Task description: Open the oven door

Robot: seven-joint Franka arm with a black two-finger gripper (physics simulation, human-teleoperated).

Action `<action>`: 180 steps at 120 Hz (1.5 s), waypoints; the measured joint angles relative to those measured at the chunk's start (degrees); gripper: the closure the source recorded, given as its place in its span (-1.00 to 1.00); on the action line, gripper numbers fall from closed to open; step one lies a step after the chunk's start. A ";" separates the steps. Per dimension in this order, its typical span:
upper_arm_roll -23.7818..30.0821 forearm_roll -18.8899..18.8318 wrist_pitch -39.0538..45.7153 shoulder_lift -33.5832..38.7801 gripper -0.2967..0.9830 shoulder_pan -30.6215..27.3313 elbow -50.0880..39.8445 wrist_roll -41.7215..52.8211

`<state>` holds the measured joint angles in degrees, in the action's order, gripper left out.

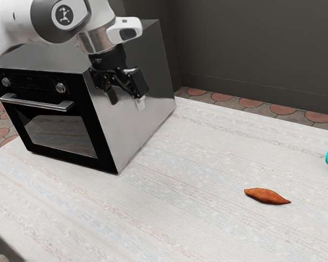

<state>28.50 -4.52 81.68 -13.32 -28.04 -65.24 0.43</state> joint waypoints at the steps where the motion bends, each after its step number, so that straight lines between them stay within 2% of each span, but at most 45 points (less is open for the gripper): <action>1: 0.02 -0.04 -0.09 0.00 -0.54 -0.01 0.01 0.01; 46: 0.00 1.00 -2.00 -0.49 -0.54 -0.54 0.40 0.45; 56: -1.49 0.16 -2.70 6.34 -0.53 -1.59 6.86 3.64; 60: -3.79 -1.29 -3.34 10.77 -0.53 -2.50 7.41 8.03; 70: -2.89 -12.39 -5.18 15.13 -0.53 -7.24 6.15 18.89; 75: -4.35 -14.78 -5.80 16.11 -0.53 -6.83 5.60 23.90; 80: -10.68 -12.59 -4.13 21.49 -0.53 -3.87 -1.54 29.31; 89: -24.53 -3.09 3.41 35.01 -0.53 -2.64 -22.70 40.01; 97: -32.54 4.00 11.03 44.04 -0.53 -2.36 -37.66 49.54; 105: -37.02 8.78 16.99 47.84 -0.53 -1.15 -44.81 58.35; 116: -39.38 12.67 22.70 49.26 -0.54 -0.03 -48.14 69.00; 133: -44.58 15.98 27.84 48.27 -0.54 4.41 -48.68 82.67; 154: -44.66 18.35 28.89 41.29 -0.54 5.47 -41.99 95.60; 180: -44.15 14.79 31.90 37.23 -0.54 5.19 -42.74 103.49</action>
<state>-15.65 10.27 113.58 23.91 -22.85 -107.98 103.92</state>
